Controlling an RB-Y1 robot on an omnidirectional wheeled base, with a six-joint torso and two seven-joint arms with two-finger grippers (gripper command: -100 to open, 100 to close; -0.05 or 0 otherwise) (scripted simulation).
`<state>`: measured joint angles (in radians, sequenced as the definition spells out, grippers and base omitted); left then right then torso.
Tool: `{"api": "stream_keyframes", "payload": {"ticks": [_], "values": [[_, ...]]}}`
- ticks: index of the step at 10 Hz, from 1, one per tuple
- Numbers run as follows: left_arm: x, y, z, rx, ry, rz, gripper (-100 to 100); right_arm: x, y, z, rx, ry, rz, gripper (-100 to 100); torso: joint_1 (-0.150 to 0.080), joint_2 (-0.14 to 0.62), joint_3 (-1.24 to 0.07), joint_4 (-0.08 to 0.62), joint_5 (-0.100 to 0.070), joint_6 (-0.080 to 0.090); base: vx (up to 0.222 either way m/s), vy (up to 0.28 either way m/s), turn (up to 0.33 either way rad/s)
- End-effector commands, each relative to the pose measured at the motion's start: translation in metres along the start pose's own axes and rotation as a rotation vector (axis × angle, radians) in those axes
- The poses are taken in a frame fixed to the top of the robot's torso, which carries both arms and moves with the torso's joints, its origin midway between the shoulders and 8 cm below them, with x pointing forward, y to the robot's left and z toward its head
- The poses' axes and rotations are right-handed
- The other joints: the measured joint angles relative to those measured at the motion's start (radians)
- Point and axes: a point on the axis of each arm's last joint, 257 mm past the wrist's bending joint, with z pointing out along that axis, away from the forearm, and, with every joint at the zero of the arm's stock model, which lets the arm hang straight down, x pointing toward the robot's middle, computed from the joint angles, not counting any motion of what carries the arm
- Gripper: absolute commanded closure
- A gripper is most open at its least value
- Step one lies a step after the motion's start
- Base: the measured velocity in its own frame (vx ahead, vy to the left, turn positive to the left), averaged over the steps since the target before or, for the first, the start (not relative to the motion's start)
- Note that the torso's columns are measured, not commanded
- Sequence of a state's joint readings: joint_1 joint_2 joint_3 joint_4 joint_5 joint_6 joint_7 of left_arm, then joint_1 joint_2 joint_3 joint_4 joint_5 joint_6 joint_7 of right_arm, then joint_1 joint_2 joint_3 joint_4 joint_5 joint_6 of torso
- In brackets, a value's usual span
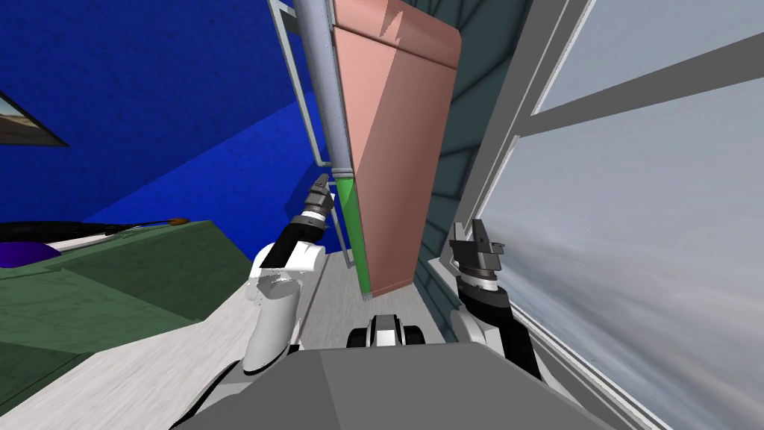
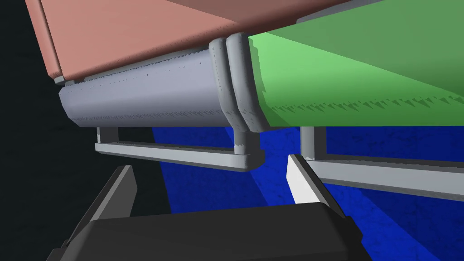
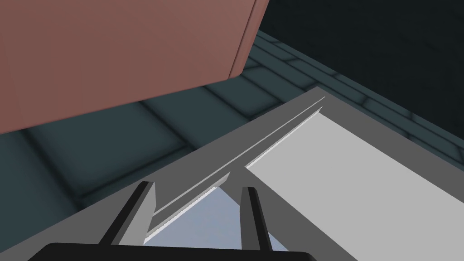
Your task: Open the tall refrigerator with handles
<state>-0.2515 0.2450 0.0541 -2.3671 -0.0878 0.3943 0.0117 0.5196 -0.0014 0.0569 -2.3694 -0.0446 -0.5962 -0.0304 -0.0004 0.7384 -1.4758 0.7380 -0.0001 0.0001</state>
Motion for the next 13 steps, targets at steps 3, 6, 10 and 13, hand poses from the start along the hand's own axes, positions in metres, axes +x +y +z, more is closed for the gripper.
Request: {"api": "stream_keyframes", "payload": {"ticks": [3,6,10,13], "values": [[-0.016,-0.024,0.02,0.003,-0.044,0.033,-100,0.0,0.0,0.0,0.0,0.0,0.0,0,0.0,0.0,0.0,0.0,0.0,0.0,0.083,-0.04,0.056],[-0.029,-0.038,0.03,-0.005,-0.08,0.05,-100,0.0,0.0,0.0,0.0,0.0,0.0,0,0.001,0.0,0.0,0.0,0.0,0.0,0.092,-0.029,0.05],[-0.05,-0.053,0.039,-0.028,-0.14,0.071,-100,0.0,0.0,0.0,0.0,0.0,0.0,0,0.0,-0.001,0.0,0.0,0.0,0.0,0.089,-0.028,0.057],[-0.064,-0.059,0.042,-0.053,-0.181,0.077,-100,0.0,0.0,0.0,0.0,0.0,0.0,0,0.0,-0.006,-0.005,-0.001,-0.001,0.002,0.076,-0.02,0.057]]}}
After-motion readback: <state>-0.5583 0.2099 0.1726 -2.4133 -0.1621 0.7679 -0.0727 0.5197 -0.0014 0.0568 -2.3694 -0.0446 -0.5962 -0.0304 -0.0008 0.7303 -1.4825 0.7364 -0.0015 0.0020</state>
